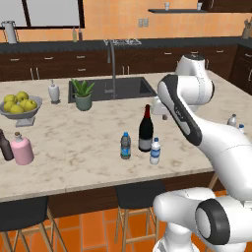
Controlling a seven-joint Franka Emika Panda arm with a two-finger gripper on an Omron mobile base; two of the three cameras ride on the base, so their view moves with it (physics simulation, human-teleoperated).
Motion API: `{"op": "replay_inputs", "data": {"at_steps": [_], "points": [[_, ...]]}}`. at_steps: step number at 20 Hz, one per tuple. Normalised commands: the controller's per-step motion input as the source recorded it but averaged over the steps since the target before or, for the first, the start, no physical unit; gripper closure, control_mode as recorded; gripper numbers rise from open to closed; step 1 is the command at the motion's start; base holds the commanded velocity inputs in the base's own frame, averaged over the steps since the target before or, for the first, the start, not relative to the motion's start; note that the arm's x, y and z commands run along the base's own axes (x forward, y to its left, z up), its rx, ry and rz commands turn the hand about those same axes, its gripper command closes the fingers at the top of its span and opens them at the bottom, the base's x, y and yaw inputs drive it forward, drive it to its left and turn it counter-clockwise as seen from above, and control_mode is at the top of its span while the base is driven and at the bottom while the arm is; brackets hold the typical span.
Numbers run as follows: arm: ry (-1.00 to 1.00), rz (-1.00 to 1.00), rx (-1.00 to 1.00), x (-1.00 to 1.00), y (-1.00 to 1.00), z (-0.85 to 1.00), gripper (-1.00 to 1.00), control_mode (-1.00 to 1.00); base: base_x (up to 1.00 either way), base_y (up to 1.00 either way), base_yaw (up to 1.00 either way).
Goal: Move the plastic bottles in the middle to the plastics group, and the glass bottles in the middle to the glass group.
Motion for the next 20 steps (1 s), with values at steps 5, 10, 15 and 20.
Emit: {"op": "replay_inputs", "data": {"at_steps": [5,10,15,20], "points": [[-0.07,0.0,0.0,-0.02,0.0,-0.06,-1.0,-1.0,0.0,0.0,0.0],[-0.13,0.0,0.0,0.0,0.0,-0.09,-1.0,-1.0,0.0,0.0,0.0],[-0.07,0.0,0.0,0.0,0.05,-0.05,-1.0,-1.0,0.0,0.0,0.0],[-0.01,0.0,0.0,0.01,0.1,-0.09,-1.0,-1.0,0.0,0.0,0.0]]}}
